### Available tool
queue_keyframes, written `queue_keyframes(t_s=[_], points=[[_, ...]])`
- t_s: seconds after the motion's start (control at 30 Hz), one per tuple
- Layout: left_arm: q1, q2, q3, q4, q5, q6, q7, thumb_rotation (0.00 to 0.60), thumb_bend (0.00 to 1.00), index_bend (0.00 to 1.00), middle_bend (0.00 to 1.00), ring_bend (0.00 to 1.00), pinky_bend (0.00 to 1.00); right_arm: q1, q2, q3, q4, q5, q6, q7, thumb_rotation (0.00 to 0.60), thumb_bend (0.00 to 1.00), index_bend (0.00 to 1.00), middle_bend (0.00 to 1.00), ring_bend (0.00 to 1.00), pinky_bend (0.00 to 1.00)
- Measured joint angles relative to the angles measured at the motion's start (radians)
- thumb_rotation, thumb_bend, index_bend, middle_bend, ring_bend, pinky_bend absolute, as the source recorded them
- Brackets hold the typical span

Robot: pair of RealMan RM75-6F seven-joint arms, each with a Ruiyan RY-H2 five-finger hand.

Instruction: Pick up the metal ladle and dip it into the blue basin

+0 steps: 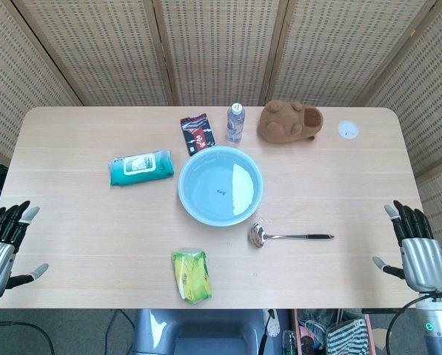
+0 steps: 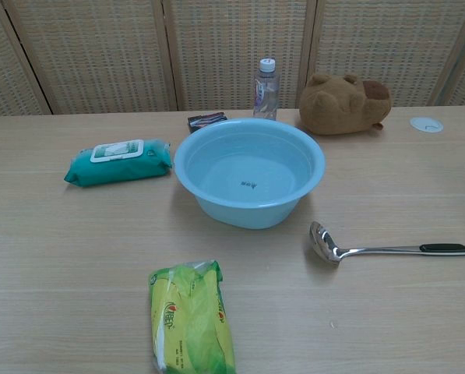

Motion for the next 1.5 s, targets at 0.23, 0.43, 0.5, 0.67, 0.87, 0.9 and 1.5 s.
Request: queue_keyframes(t_s=[0.23, 0.43, 0.5, 0.67, 0.87, 0.9, 1.5], points=[[0.006, 0.002, 0.002, 0.012, 0.012, 0.015, -0.026, 0.600, 0.00, 0.00, 0.00, 0.00, 0.00, -0.019, 0.006, 0.017, -0.018, -0.015, 0.000, -0.021, 0.600, 0.00, 0.00, 0.03, 0.01, 0.01], [0.003, 0.006, -0.006, 0.017, -0.001, 0.013, -0.041, 0.600, 0.00, 0.00, 0.00, 0.00, 0.00, -0.018, 0.010, 0.019, -0.053, -0.019, -0.034, -0.032, 0.600, 0.00, 0.05, 0.78, 0.69, 0.83], [-0.001, 0.005, -0.009, 0.019, -0.008, 0.004, -0.039, 0.600, 0.00, 0.00, 0.00, 0.00, 0.00, -0.004, 0.006, 0.024, -0.058, -0.017, -0.067, -0.040, 0.600, 0.00, 0.14, 0.90, 0.81, 0.95], [-0.015, 0.001, -0.020, 0.017, -0.039, -0.023, -0.027, 0.600, 0.00, 0.00, 0.00, 0.00, 0.00, 0.051, -0.040, 0.057, -0.047, 0.006, -0.165, -0.071, 0.600, 0.00, 0.31, 1.00, 0.94, 1.00], [-0.013, -0.004, -0.026, 0.008, -0.059, -0.024, -0.008, 0.600, 0.00, 0.00, 0.00, 0.00, 0.00, 0.122, -0.126, 0.091, -0.004, 0.075, -0.297, -0.176, 0.600, 0.05, 0.41, 1.00, 0.95, 1.00], [-0.012, -0.004, -0.026, 0.008, -0.060, -0.023, -0.007, 0.600, 0.00, 0.00, 0.00, 0.00, 0.00, 0.140, -0.146, 0.099, 0.006, 0.099, -0.336, -0.208, 0.600, 0.06, 0.42, 1.00, 0.95, 1.00], [-0.017, -0.015, -0.031, 0.016, -0.083, -0.038, 0.015, 0.600, 0.00, 0.00, 0.00, 0.00, 0.00, 0.288, -0.381, 0.199, 0.166, 0.404, -0.564, -0.466, 0.600, 0.31, 0.47, 1.00, 0.95, 1.00]])
